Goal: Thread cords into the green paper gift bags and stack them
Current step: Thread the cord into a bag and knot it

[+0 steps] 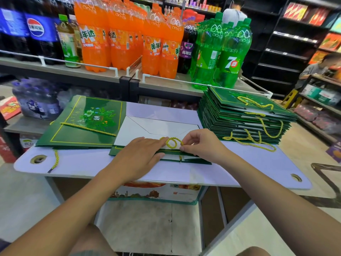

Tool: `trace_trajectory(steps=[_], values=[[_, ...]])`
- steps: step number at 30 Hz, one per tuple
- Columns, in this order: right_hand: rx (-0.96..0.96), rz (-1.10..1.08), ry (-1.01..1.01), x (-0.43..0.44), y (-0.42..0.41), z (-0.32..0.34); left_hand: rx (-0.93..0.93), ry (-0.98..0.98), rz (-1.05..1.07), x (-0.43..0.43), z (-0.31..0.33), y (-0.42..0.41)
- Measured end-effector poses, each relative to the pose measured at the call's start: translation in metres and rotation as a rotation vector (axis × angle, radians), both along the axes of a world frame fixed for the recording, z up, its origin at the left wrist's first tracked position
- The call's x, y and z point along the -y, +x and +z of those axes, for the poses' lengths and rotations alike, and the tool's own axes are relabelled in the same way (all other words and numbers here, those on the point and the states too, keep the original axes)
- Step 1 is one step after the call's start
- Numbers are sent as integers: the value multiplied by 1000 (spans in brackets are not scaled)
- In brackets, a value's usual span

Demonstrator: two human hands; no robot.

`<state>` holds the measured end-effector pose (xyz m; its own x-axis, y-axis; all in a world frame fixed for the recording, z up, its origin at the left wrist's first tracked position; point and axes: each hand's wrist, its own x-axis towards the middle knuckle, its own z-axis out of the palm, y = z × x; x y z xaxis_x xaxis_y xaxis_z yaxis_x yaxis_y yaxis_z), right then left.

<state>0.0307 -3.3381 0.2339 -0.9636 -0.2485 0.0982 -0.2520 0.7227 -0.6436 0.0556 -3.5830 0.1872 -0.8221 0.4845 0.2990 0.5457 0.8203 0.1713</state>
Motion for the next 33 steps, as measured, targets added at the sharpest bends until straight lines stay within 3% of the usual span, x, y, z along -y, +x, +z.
trace_trajectory(steps=[11, 16, 21, 24, 29, 33], values=[[-46, 33, 207, 5, 15, 12, 42, 39, 26, 0, 0, 0], [-388, -137, 26, 1, 42, 11, 21, 82, 19, 2, -2, -1], [-65, -227, 11, 18, 62, -4, 31, 94, 30, 2, -2, -2], [-58, -252, -30, 31, 63, -14, 38, 100, 38, 2, -1, -2], [35, -335, -302, 49, 57, -25, 7, 112, 26, 2, -2, -4], [32, -350, -305, 49, 54, -21, 0, 119, 28, 3, -3, -3]])
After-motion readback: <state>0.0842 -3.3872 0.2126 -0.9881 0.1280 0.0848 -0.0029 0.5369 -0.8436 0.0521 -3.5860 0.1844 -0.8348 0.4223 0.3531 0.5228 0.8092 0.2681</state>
